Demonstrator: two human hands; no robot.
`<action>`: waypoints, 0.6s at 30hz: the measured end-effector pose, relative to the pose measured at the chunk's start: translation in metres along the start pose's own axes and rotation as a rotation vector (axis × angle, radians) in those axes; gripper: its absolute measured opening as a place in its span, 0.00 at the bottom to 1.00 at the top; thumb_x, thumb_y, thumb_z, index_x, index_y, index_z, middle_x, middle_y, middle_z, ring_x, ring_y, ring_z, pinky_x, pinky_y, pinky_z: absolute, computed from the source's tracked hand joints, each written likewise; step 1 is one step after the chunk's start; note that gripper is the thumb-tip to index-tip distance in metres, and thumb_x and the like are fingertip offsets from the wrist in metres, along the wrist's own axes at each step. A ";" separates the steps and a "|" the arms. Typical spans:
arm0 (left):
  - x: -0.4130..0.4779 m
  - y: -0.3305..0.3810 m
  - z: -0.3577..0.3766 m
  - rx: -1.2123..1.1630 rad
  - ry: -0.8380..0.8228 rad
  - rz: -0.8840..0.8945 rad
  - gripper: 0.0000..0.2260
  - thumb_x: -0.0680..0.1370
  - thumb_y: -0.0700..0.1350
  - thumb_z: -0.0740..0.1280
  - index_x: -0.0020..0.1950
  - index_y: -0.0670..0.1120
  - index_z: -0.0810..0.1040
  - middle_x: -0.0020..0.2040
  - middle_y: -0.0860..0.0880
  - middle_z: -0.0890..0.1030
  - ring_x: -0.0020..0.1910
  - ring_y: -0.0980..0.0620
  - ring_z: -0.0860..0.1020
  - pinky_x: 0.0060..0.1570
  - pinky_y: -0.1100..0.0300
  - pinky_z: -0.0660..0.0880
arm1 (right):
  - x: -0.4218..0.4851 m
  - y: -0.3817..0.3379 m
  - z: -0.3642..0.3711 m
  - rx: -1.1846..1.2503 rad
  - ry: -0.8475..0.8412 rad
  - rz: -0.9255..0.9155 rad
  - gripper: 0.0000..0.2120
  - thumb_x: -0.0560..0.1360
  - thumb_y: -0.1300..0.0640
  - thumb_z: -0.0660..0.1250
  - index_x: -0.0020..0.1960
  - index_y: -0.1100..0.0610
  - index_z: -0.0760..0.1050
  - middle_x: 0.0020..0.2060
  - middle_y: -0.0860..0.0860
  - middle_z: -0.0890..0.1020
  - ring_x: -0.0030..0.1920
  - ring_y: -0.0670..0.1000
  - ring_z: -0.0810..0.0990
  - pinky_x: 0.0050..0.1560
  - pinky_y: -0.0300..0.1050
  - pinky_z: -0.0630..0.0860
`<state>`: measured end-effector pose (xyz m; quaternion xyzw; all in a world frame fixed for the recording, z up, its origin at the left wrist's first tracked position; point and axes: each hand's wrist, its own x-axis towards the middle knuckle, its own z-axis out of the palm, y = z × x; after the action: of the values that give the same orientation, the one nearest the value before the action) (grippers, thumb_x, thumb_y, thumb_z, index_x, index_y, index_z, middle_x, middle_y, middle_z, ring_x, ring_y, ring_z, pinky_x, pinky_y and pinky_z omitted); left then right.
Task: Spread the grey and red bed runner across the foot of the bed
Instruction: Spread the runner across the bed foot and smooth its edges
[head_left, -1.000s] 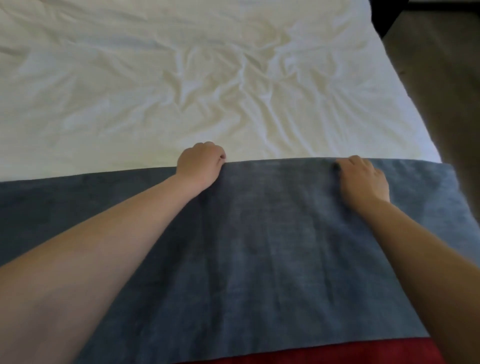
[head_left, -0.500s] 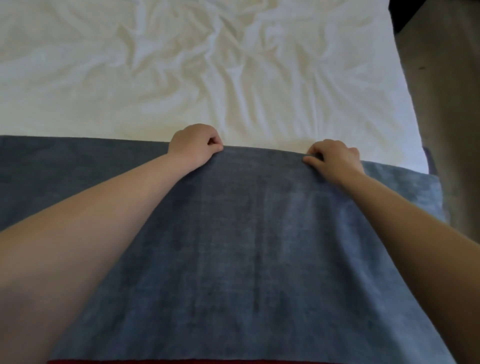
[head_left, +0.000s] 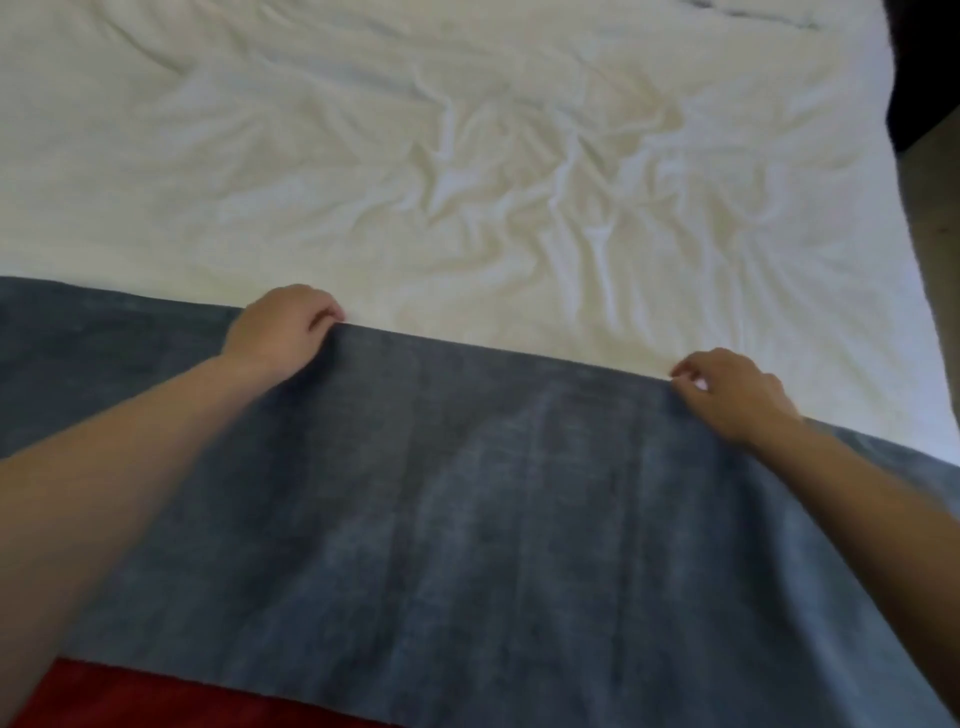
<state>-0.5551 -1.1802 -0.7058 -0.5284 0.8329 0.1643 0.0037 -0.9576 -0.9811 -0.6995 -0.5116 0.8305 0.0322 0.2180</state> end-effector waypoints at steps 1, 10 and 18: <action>0.000 -0.022 -0.006 0.000 0.016 -0.027 0.08 0.79 0.41 0.62 0.52 0.46 0.81 0.53 0.46 0.81 0.53 0.44 0.77 0.53 0.49 0.74 | 0.003 -0.026 0.003 0.024 0.000 -0.041 0.11 0.77 0.53 0.59 0.54 0.51 0.78 0.56 0.55 0.78 0.56 0.58 0.76 0.56 0.55 0.73; 0.021 -0.128 -0.017 0.034 0.007 0.042 0.03 0.74 0.45 0.70 0.47 0.49 0.82 0.48 0.46 0.78 0.51 0.44 0.76 0.48 0.50 0.75 | 0.047 -0.259 0.062 0.138 0.003 -0.244 0.09 0.77 0.47 0.62 0.53 0.49 0.77 0.51 0.49 0.79 0.53 0.53 0.77 0.56 0.52 0.72; 0.039 -0.151 -0.016 0.040 0.008 0.211 0.05 0.76 0.50 0.68 0.44 0.50 0.82 0.48 0.49 0.80 0.49 0.47 0.76 0.49 0.52 0.73 | 0.049 -0.288 0.081 0.028 0.051 -0.020 0.04 0.73 0.52 0.67 0.40 0.51 0.77 0.42 0.49 0.80 0.50 0.56 0.77 0.53 0.52 0.70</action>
<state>-0.4365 -1.2774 -0.7385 -0.4383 0.8871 0.1449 -0.0066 -0.7006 -1.1367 -0.7436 -0.5172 0.8311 0.0053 0.2044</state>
